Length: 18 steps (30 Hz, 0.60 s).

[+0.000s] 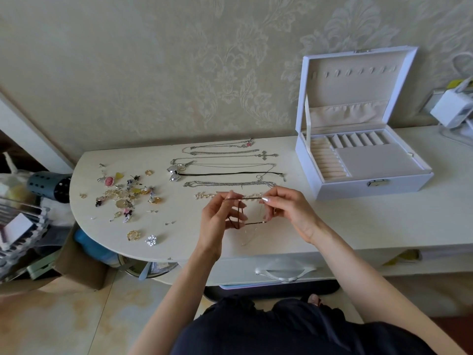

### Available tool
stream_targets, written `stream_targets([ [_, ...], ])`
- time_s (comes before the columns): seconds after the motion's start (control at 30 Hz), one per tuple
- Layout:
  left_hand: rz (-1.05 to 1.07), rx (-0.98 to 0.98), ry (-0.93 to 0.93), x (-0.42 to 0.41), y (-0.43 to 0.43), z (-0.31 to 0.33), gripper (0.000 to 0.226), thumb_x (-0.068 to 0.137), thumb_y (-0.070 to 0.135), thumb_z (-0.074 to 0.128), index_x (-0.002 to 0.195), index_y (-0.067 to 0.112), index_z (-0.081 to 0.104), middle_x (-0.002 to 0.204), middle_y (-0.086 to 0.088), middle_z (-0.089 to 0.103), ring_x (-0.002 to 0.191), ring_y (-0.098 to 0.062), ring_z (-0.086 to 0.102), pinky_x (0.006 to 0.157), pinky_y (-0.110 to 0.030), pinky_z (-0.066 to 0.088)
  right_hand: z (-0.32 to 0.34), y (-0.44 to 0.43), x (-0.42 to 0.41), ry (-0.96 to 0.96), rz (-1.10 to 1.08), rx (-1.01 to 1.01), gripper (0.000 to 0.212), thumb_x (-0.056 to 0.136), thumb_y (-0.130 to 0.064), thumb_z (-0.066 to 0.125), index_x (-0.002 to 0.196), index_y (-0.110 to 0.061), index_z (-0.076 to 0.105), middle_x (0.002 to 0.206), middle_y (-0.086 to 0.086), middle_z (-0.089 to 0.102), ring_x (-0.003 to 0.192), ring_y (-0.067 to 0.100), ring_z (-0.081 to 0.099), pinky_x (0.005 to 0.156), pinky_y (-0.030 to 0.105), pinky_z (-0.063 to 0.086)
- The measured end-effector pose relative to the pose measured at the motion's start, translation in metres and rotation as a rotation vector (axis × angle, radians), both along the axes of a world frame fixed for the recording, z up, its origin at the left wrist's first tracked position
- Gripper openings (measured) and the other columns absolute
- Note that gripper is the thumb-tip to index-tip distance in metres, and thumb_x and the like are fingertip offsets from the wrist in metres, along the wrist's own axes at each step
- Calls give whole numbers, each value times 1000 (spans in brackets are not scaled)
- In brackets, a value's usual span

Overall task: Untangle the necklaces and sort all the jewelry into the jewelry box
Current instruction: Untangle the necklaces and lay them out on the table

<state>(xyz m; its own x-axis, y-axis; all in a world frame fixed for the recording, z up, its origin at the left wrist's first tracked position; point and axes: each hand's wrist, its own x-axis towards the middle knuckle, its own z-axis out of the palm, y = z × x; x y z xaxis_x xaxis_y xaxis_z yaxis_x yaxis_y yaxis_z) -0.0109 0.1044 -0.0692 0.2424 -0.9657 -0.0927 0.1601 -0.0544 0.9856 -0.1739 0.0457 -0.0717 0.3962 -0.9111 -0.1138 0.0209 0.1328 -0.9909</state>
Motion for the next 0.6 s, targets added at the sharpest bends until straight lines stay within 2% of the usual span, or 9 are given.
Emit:
stream_targets([
  [0.1, 92, 19, 17, 1, -3, -2, 23, 96, 22, 49, 86, 7, 64, 66, 1, 58, 61, -13, 56, 58, -28, 49, 0, -1, -1, -13, -28, 3, 19, 88, -1, 54, 71, -7, 60, 53, 8, 44, 49, 19, 40, 55, 28, 45],
  [0.2, 177, 17, -4, 4, -5, -5, 21, 95, 20, 51, 83, 9, 64, 66, 10, 61, 65, -9, 54, 66, -26, 46, 1, -1, -2, 19, -73, -3, 17, 87, -6, 60, 70, -7, 58, 53, 4, 41, 46, 15, 35, 50, 24, 39],
  [0.3, 208, 13, 13, 4, -5, -5, 23, 96, 23, 49, 81, 12, 63, 76, 5, 65, 66, -8, 58, 66, -25, 45, 1, -1, -3, 55, -112, -10, 20, 87, -7, 60, 68, -9, 57, 64, 6, 56, 48, 13, 40, 50, 24, 36],
  [0.37, 209, 25, 49, 5, -5, -4, 28, 97, 27, 46, 80, 11, 62, 73, 1, 62, 58, -10, 58, 58, -23, 45, 1, -2, -3, 31, -120, 9, 20, 89, -4, 54, 70, -9, 53, 78, 12, 68, 51, 14, 46, 48, 25, 36],
  [0.43, 215, 56, 52, 5, -5, -4, 31, 98, 30, 45, 80, 12, 63, 70, 0, 59, 54, -9, 55, 54, -23, 42, 2, -2, -4, 9, -124, 26, 20, 91, -3, 49, 72, -10, 47, 81, 16, 70, 50, 16, 48, 45, 24, 36],
  [0.5, 232, 73, 36, 6, -5, -5, 34, 97, 33, 44, 79, 13, 64, 69, 0, 60, 57, -9, 54, 58, -24, 41, 2, -2, -5, 4, -156, 25, 20, 91, -4, 47, 73, -10, 45, 68, 15, 67, 46, 18, 47, 45, 25, 34],
  [0.6, 253, 89, 34, 9, -5, -6, 36, 97, 37, 43, 76, 14, 62, 64, 1, 61, 61, -12, 55, 61, -25, 43, 2, -3, -7, 51, -247, 3, 21, 90, -8, 51, 70, -9, 46, 47, 7, 50, 41, 17, 39, 45, 24, 31],
])
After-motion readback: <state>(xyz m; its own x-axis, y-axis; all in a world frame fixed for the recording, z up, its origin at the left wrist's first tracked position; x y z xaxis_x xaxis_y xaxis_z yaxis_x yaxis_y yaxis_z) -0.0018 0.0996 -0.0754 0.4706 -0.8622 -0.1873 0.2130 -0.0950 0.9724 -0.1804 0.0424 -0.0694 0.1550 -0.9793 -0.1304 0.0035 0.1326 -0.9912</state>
